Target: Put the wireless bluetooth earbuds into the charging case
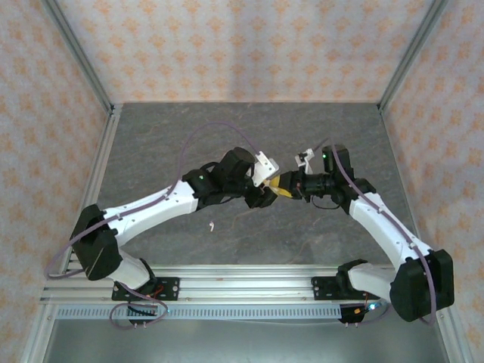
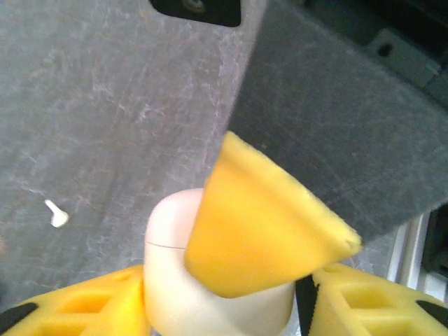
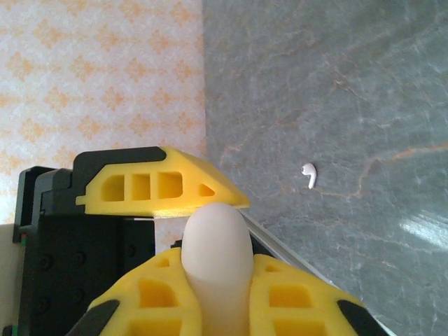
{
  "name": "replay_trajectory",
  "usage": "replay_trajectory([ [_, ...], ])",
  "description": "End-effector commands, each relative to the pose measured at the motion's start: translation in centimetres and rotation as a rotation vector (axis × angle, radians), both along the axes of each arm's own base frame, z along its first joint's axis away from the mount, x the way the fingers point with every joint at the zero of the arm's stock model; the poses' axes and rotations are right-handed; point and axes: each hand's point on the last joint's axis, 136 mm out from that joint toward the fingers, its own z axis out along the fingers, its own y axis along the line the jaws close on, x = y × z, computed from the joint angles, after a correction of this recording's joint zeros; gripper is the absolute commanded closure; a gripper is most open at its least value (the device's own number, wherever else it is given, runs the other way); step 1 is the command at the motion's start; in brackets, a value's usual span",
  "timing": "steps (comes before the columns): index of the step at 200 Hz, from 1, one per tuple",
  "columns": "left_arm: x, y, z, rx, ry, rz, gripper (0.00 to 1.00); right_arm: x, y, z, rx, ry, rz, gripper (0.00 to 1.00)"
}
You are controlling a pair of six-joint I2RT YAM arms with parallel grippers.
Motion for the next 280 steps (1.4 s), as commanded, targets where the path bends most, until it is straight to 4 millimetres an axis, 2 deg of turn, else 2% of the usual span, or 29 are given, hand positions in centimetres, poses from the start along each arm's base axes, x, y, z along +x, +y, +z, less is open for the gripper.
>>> replay_trajectory([
  [1,0.2,1.0,3.6,-0.022,-0.076,0.043,0.37,0.1,0.2,3.8,0.011,-0.143,0.020,0.93],
  [22,0.4,2.4,6.3,-0.065,-0.128,0.094,0.25,0.2,-0.3,7.0,-0.030,-0.280,0.014,0.94],
  [48,-0.1,4.3,10.3,-0.203,-0.117,0.110,0.18,-0.4,-0.5,10.2,-0.082,-0.424,0.067,0.94],
  [83,-2.3,5.8,15.2,-0.426,-0.020,0.016,0.19,-1.6,0.1,13.1,-0.126,-0.551,0.187,0.94],
  [117,-4.6,6.3,18.1,-0.503,-0.002,-0.059,0.22,-2.5,1.3,15.9,-0.119,-0.654,0.239,0.96],
  [142,-5.7,6.3,19.1,-0.532,0.014,-0.108,0.31,-3.9,2.5,18.3,-0.056,-0.700,0.285,0.96],
  [147,-5.9,6.3,19.2,-0.535,0.019,-0.114,0.32,-3.6,3.0,18.0,-0.051,-0.679,0.299,0.96],
  [167,-6.1,6.2,19.4,-0.549,0.035,-0.124,0.37,-4.4,3.8,18.5,-0.021,-0.669,0.342,0.96],
  [211,-6.6,6.3,20.4,-0.577,0.039,-0.138,0.46,-5.7,4.6,18.2,-0.002,-0.647,0.387,0.97],
  [251,-6.7,6.0,19.6,-0.552,0.080,-0.153,0.62,-6.3,5.1,18.7,0.036,-0.633,0.396,0.97],
  [280,-6.6,5.6,19.7,-0.567,0.093,-0.162,0.75,-6.8,5.2,18.7,0.057,-0.615,0.406,0.98],
])
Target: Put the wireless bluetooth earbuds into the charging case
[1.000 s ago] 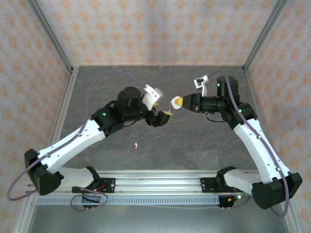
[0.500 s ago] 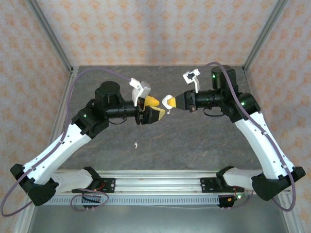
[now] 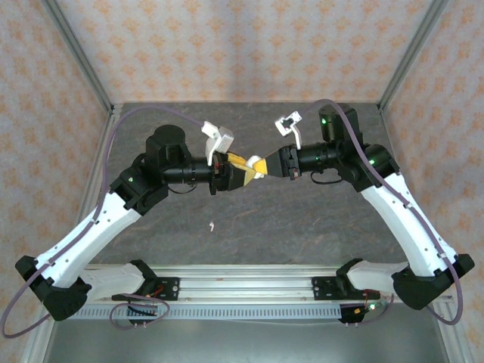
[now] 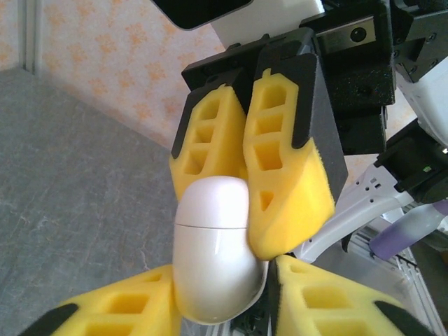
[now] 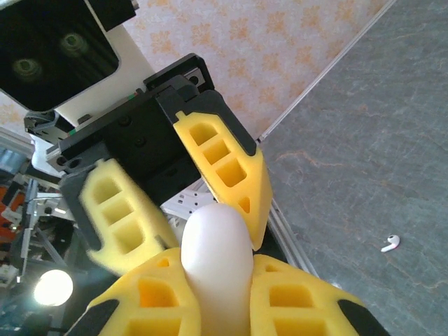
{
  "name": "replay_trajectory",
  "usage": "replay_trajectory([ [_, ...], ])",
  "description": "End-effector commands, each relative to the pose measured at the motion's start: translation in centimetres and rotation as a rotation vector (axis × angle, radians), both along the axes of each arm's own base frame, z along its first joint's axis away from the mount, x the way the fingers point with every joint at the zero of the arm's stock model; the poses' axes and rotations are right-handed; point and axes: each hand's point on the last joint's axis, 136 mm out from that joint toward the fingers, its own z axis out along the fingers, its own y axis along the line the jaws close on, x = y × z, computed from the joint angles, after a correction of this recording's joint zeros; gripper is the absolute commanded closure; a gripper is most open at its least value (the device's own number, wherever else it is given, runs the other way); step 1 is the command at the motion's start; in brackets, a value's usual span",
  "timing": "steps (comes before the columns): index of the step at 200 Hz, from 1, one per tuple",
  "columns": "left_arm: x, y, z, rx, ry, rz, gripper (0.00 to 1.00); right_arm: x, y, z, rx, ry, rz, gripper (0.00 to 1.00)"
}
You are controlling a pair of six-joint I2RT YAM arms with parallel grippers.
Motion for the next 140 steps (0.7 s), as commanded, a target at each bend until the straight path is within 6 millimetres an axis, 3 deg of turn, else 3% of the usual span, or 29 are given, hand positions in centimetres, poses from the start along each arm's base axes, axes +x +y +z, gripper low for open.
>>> replay_trajectory([
  [1,-0.5,-0.2,1.8,-0.044,-0.018,-0.036,0.75,-1.0,0.3,1.0,0.046,-0.008,0.038,0.98],
  [50,-0.3,-0.5,1.4,-0.041,-0.005,-0.040,1.00,-1.1,0.7,1.6,0.106,0.041,0.061,0.98],
  [90,-0.2,-0.5,1.0,-0.038,-0.002,-0.039,1.00,-0.2,1.3,2.1,0.163,0.087,0.048,0.87],
  [140,-0.1,-0.4,1.7,-0.083,-0.017,-0.021,1.00,3.5,0.8,2.5,0.311,0.212,-0.049,0.71],
])
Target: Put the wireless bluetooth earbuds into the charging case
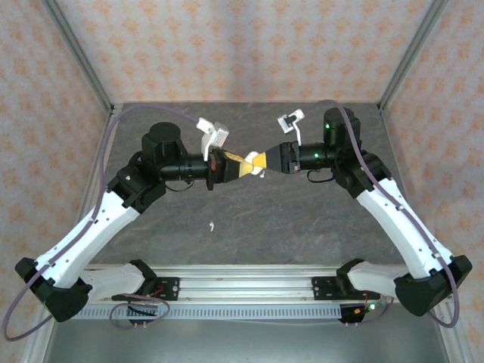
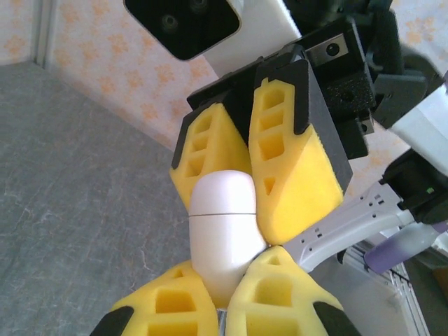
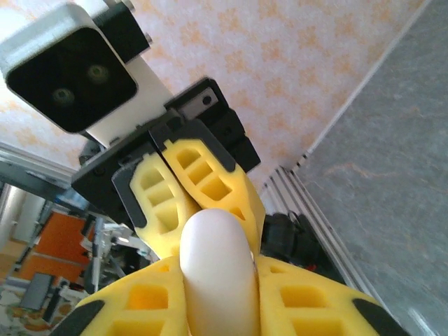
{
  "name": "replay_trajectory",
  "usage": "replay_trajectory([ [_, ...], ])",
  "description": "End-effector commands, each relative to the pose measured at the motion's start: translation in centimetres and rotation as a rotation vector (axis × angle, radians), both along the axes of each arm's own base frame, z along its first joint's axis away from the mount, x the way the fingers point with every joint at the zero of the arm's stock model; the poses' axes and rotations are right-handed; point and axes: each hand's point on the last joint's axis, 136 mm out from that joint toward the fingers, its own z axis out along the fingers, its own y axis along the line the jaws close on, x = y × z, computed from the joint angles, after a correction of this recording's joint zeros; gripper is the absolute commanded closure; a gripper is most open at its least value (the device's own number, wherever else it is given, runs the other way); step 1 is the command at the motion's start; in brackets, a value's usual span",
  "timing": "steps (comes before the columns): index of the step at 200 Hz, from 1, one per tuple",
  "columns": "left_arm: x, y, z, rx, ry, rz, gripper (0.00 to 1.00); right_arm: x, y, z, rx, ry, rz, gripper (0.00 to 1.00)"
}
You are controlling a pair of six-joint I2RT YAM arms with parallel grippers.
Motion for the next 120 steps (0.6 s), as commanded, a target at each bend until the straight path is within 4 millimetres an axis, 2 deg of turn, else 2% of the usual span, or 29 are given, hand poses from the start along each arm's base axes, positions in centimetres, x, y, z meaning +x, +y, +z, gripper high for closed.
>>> replay_trajectory([
  [1,-1.1,-1.1,1.5,-0.064,-0.067,-0.064,1.00,2.1,0.3,2.4,0.140,0.030,-0.046,0.71],
  [38,-0.9,-1.2,2.0,-0.090,-0.067,-0.056,1.00,2.9,0.1,2.5,0.188,0.074,-0.061,0.58],
  [88,-0.4,-1.0,2.3,-0.104,-0.073,-0.026,1.00,3.8,-0.1,1.3,0.179,0.127,-0.109,0.53],
  [120,0.2,-0.5,1.8,-0.087,-0.074,0.032,1.00,5.0,-0.3,1.1,0.188,0.172,-0.178,0.43],
])
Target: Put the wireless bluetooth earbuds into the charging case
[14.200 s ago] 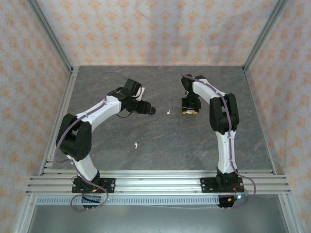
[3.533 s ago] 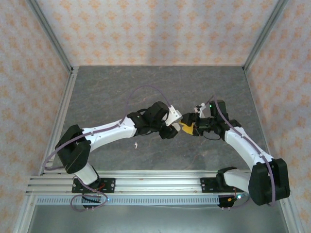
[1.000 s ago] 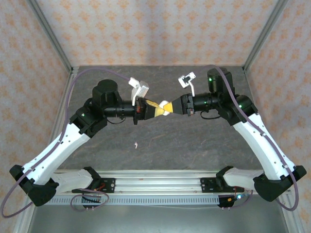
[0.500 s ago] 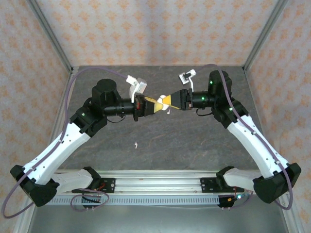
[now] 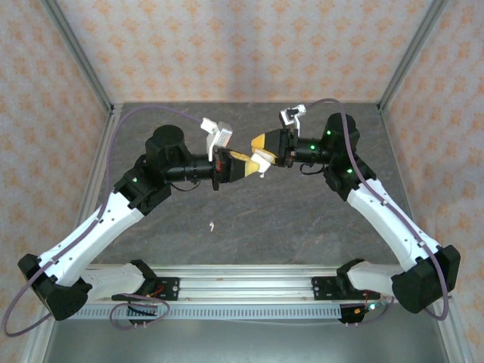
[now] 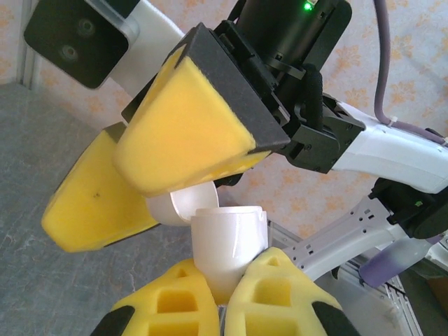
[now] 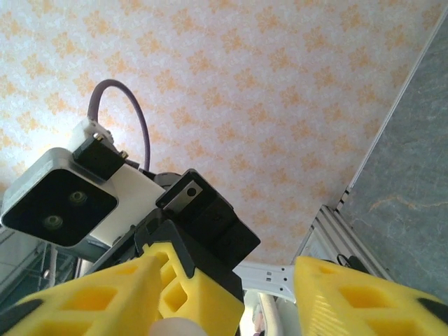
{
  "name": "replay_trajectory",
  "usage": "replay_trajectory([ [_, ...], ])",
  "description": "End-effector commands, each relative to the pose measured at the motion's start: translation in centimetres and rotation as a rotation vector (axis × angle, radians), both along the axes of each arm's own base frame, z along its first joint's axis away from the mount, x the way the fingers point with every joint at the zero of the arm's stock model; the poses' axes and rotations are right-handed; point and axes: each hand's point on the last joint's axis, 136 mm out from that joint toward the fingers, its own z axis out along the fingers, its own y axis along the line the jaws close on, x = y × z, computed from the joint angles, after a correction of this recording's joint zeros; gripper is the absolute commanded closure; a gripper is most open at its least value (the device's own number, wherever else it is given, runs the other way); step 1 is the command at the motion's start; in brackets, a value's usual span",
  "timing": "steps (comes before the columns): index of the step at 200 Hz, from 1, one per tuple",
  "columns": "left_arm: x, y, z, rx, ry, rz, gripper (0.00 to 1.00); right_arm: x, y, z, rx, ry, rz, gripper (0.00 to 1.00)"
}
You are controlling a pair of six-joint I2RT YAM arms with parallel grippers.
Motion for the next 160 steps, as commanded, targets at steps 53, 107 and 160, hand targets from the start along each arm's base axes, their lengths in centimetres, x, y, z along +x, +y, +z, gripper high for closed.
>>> replay_trajectory([
  [53,2.3,1.7,-0.3,-0.022,-0.046,0.193,1.00,1.0,-1.9,3.0,0.068,0.012,-0.185,0.41],
  [107,3.2,2.2,-0.1,-0.029,-0.089,0.256,1.00,2.1,-2.4,0.6,0.025,0.105,-0.265,0.39],
  [160,3.8,2.4,0.7,-0.066,-0.128,0.285,1.00,2.7,-2.5,-0.4,0.021,0.156,-0.291,0.37],
])
